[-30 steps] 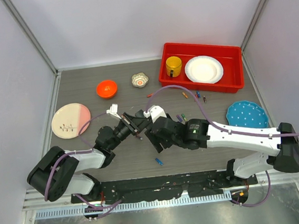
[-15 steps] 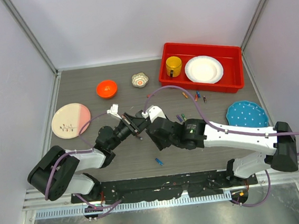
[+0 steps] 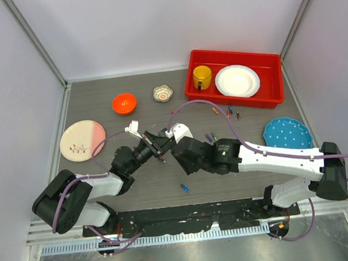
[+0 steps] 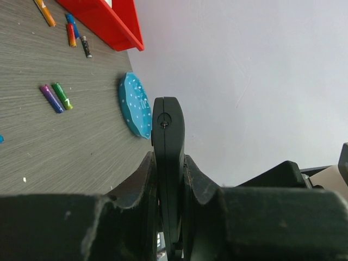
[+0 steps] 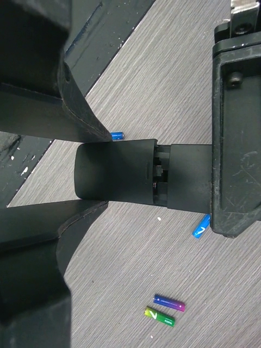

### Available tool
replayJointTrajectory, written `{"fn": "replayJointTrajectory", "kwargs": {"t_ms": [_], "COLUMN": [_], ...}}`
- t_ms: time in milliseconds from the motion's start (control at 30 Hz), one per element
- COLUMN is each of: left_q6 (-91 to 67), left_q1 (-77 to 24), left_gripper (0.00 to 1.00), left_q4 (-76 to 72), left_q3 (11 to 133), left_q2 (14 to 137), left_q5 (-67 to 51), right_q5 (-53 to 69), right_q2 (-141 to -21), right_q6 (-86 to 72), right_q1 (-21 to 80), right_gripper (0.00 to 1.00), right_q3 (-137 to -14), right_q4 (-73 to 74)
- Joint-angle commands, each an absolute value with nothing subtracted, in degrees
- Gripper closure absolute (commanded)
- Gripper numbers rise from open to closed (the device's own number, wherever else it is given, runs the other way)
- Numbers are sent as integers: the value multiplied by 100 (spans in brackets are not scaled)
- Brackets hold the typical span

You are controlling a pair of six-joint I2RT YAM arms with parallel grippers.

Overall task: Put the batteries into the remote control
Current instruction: Remove the battery cover from the remote control.

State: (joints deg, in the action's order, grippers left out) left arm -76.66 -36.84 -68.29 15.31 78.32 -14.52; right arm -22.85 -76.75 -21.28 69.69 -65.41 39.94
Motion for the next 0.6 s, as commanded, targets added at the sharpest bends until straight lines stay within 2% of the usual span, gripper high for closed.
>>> {"fn": "replayJointTrajectory", "kwargs": {"t_ms": [0, 200, 367, 567], "left_q6": [-7436, -7348, -7278, -6988], "left_q1": [-3639, -3630, -3604, -3507], "left_gripper": [100, 100, 100, 100], "left_q4": [-6751, -6645, -6540, -5637], "left_q3": [1731, 1784, 1784, 1626], "left_q2": [7770, 7761, 7673, 6745], "left_q5": [-1415, -1415, -1424, -1468], "right_q5": [-2224, -1951, -2258, -1917], "right_q2": [-7286, -6952, -6742, -6373], "right_q6": [-2145, -2144, -2267, -2926], "right_q1": [6987, 6987, 6874, 5348], "right_gripper": [60, 60, 61, 62], "right_q3": [-6697, -6513, -6381, -5503], "right_q4": [4008, 3858, 3928, 3771]}}
